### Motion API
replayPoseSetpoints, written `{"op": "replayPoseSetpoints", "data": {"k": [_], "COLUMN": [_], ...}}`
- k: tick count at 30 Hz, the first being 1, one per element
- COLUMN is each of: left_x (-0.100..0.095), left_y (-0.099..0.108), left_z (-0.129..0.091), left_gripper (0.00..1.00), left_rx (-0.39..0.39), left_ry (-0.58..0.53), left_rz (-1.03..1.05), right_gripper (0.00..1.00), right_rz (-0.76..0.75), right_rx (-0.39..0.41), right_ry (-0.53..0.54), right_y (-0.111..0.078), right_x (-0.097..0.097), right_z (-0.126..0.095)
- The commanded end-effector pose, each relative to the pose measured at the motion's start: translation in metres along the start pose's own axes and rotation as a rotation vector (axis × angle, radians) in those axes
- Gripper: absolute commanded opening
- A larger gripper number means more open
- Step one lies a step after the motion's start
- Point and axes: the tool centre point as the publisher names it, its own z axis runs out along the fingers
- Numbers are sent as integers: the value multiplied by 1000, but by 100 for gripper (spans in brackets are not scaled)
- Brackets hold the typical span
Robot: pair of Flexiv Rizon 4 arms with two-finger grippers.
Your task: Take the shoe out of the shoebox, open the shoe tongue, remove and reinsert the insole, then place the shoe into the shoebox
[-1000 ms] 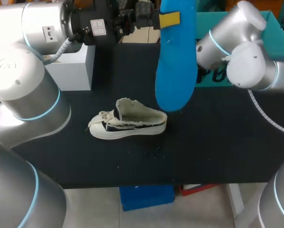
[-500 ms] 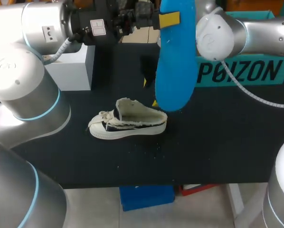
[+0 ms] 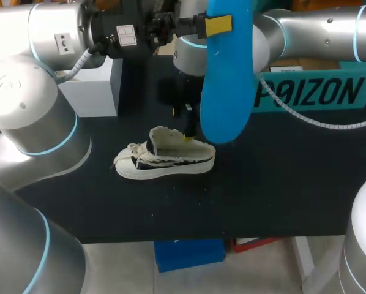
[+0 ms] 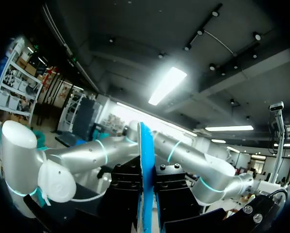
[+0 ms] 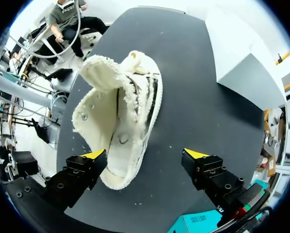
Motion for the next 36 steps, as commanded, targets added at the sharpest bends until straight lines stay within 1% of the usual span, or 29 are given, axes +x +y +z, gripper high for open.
{"op": "replayPoseSetpoints", "data": {"k": [1, 9, 12, 24, 25, 26, 36], "left_x": [0, 0, 0, 0, 0, 0, 0], "left_y": [1, 1, 1, 1, 1, 1, 1], "left_z": [0, 0, 0, 0, 0, 0, 0], "left_gripper": [0, 0, 0, 0, 0, 0, 0], "left_rx": [-1, -1, -1, -1, -1, -1, -1], "left_ry": [-2, -2, -2, -2, -2, -2, -2], "left_rz": [0, 0, 0, 0, 0, 0, 0], "right_gripper": [100, 100, 100, 100, 37, 0, 0], "right_rz": [3, 4, 3, 9, 7, 10, 10], "right_rx": [47, 66, 70, 66, 70, 55, 55], "right_ry": [-6, -19, -26, -14, -9, 8, 8], "right_y": [8, 12, 11, 10, 11, 11, 11], "right_x": [-4, -3, -5, -7, -8, -8, -8], "right_z": [13, 26, 31, 40, 41, 43, 43]}}
